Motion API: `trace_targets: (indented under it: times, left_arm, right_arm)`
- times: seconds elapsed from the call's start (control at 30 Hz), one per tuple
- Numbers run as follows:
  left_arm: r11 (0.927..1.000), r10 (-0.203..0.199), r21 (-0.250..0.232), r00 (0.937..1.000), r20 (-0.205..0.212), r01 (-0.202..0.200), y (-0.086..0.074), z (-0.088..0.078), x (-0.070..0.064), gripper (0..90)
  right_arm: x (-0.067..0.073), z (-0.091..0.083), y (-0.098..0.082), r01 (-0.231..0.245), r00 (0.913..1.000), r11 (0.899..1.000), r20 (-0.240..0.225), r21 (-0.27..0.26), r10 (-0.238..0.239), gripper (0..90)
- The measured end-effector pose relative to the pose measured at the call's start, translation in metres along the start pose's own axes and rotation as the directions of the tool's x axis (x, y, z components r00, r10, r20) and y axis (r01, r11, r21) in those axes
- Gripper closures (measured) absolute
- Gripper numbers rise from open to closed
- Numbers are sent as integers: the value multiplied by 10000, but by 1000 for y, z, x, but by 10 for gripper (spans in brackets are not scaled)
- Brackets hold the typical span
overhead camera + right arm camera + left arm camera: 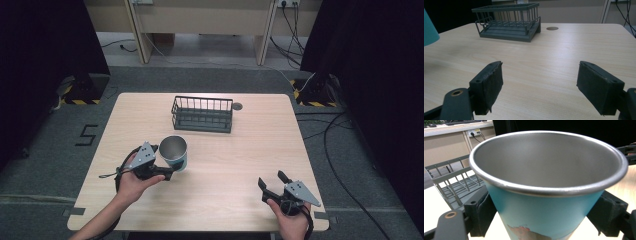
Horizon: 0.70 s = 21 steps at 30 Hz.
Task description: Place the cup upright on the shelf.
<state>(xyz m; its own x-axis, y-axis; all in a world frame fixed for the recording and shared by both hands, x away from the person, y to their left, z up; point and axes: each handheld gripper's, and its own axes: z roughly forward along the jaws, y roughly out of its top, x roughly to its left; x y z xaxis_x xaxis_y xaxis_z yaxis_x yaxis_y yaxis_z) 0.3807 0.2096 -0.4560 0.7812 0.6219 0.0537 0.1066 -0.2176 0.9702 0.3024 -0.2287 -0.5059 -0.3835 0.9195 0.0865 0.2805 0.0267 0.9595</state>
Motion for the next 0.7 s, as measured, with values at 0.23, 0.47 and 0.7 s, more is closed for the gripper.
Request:
trace_targets:
  times: [0.23,0.47,0.7]
  left_arm:
    - [10000,27,-16,10000,-94,-27,5,7,3,169]
    - [9999,-60,-129,9996,-289,56,10,13,10,169]
    - [9997,-70,-242,9991,-411,60,16,17,15,169]
  right_arm:
    - [0,0,0,6,10000,10000,-4,14,-6,216]
    - [0,0,0,-25,10000,10000,3,30,25,216]
    - [0,0,-1,-30,10000,10000,-6,44,30,217]
